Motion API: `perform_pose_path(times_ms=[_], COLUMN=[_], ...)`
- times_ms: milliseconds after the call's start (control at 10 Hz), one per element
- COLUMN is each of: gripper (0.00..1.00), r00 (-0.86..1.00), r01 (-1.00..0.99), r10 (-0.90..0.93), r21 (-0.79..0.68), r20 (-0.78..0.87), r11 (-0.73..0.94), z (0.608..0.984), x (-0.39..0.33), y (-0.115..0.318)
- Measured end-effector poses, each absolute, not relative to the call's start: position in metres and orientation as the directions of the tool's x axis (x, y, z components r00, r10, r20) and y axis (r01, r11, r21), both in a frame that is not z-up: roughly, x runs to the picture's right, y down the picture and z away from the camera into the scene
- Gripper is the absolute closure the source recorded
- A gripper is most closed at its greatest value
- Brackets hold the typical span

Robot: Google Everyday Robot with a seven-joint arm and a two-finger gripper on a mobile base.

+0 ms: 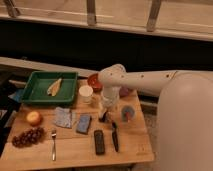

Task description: Place brush in metal cup

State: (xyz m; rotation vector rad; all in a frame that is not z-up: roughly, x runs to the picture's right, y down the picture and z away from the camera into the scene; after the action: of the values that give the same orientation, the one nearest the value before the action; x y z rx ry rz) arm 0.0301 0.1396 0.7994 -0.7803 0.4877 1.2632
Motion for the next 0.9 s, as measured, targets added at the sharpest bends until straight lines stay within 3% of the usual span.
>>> perform_pose_path(times_ms=[900], gripper=[0.35], r00=[0.219], r01=[-0.962], r10=[0.612], r21=[-0.272], r20=[-0.760], r11=[0.007], z=[0.831], x=[0.037], y=[0.182])
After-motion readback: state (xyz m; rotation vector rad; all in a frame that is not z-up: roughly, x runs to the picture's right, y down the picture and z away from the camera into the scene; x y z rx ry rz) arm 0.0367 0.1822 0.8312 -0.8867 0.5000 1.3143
